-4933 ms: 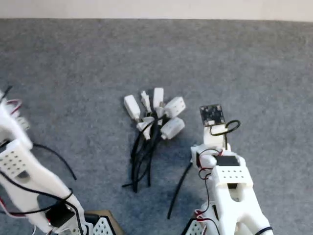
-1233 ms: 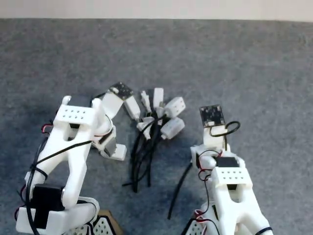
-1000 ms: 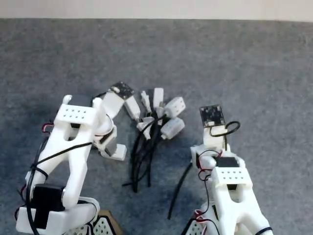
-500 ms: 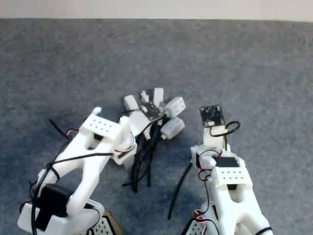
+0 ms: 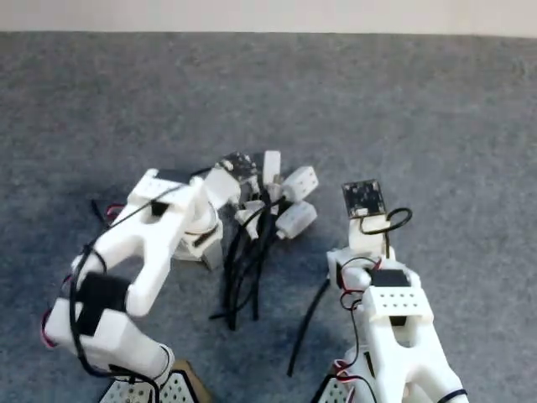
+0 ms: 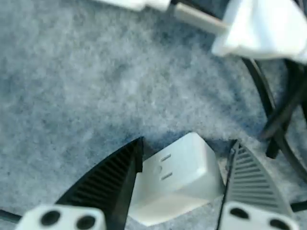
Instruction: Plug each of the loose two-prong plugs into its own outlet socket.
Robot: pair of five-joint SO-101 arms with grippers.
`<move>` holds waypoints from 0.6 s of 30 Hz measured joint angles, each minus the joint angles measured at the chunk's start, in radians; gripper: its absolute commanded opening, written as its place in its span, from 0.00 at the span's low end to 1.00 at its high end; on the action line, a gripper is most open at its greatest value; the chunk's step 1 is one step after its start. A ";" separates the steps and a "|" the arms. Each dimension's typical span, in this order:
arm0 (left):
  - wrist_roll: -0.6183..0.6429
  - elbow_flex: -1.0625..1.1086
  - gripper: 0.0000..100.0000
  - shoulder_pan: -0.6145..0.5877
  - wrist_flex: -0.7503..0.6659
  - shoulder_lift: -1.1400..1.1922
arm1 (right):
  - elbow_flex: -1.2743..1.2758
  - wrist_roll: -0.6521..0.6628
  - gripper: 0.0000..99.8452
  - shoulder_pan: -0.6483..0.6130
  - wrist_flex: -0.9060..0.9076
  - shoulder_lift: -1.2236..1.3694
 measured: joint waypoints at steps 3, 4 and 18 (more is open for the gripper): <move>0.000 -0.130 0.26 -0.018 0.100 0.094 | 0.000 0.000 0.01 0.000 0.000 0.000; -0.002 -0.181 0.26 -0.023 0.143 0.120 | 0.000 0.000 0.01 0.000 0.000 0.000; -0.037 -0.853 0.26 -0.175 0.471 0.365 | 0.000 0.000 0.01 0.000 0.000 0.000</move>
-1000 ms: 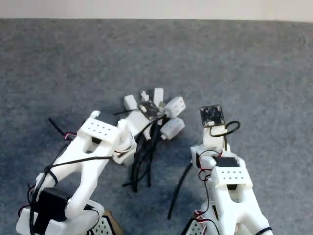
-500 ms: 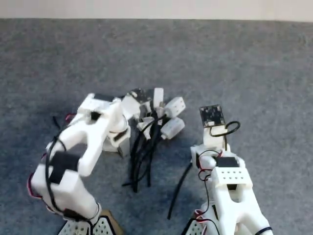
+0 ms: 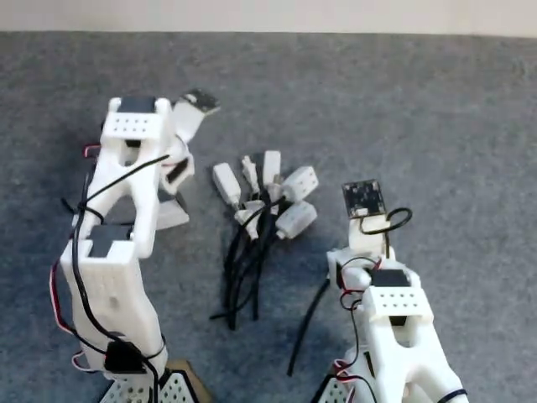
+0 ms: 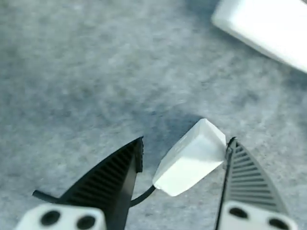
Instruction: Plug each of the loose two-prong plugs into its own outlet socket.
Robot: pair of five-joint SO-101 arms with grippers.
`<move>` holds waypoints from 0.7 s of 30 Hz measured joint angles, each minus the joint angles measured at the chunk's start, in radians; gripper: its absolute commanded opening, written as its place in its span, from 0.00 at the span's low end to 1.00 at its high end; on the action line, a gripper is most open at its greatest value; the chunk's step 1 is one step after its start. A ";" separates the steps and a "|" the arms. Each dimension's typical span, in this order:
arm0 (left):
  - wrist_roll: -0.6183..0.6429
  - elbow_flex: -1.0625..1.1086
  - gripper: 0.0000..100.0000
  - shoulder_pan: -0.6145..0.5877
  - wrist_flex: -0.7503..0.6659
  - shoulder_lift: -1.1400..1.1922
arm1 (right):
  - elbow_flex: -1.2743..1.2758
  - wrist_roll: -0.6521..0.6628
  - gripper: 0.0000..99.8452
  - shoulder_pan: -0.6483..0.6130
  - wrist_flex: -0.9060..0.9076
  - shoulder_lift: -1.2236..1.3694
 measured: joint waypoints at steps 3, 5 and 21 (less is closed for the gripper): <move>0.000 -0.081 0.26 -0.034 0.032 0.060 | 0.000 0.000 0.01 0.000 0.000 0.000; 0.000 -0.117 0.26 -0.057 0.034 0.101 | 0.000 0.000 0.01 0.000 0.000 0.000; 0.041 -0.591 0.26 -0.232 0.071 0.466 | 0.000 0.000 0.01 0.000 0.000 0.000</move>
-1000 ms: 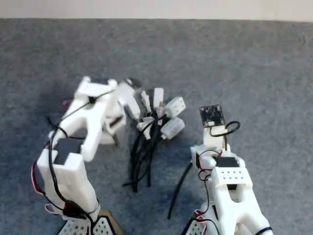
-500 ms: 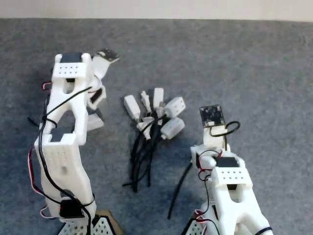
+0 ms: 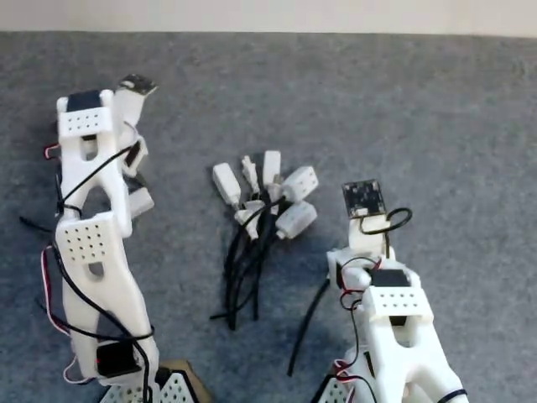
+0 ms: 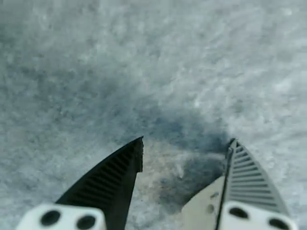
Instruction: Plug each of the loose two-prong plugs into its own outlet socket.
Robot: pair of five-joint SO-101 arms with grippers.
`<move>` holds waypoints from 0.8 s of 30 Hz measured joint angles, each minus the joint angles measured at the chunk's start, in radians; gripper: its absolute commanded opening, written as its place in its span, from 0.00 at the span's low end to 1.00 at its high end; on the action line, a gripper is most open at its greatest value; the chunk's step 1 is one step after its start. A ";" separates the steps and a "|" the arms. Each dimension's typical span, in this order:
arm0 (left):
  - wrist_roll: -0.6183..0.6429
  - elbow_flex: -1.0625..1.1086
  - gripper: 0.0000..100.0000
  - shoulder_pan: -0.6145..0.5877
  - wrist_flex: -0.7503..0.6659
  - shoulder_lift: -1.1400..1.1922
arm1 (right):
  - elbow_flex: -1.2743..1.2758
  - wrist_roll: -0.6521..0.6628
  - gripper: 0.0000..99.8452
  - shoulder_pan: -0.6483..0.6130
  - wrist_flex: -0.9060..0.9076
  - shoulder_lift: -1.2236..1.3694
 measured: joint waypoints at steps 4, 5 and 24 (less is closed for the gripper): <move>0.000 -0.121 0.26 -0.011 0.069 0.060 | 0.000 0.000 0.01 0.000 0.000 0.000; 0.000 -0.150 0.26 -0.012 0.086 0.066 | 0.000 0.000 0.01 0.000 0.000 0.000; 0.221 0.239 0.26 0.014 0.147 -0.574 | 0.000 0.000 0.01 -0.021 -0.002 -0.002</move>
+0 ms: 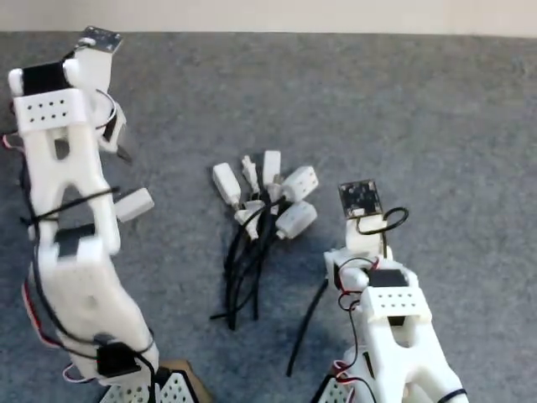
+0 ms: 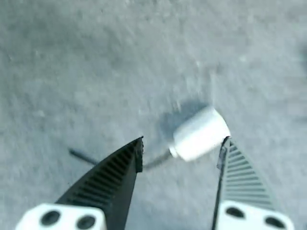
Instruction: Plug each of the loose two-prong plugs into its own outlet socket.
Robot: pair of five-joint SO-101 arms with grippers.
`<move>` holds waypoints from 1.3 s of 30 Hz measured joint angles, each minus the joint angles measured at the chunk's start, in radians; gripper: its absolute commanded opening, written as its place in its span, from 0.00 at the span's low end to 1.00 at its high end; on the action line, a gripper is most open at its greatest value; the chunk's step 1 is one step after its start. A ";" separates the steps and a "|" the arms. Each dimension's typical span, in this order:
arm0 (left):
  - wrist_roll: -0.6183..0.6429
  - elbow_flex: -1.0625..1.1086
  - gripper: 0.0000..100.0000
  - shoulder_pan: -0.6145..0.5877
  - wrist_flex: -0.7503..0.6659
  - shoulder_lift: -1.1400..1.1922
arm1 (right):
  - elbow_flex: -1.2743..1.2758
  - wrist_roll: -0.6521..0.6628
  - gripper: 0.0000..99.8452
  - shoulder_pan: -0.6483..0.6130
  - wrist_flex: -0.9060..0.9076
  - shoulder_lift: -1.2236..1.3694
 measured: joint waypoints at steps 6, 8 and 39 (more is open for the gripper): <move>-0.015 0.592 0.23 0.049 -0.130 -0.497 | 0.026 0.000 0.01 -0.003 0.014 -0.092; -0.029 0.802 0.23 0.048 -0.261 -0.595 | 0.060 0.000 0.01 -0.005 0.055 -0.181; -0.037 0.569 0.23 -0.117 -0.626 0.032 | 0.256 0.002 0.01 -0.029 0.390 -0.988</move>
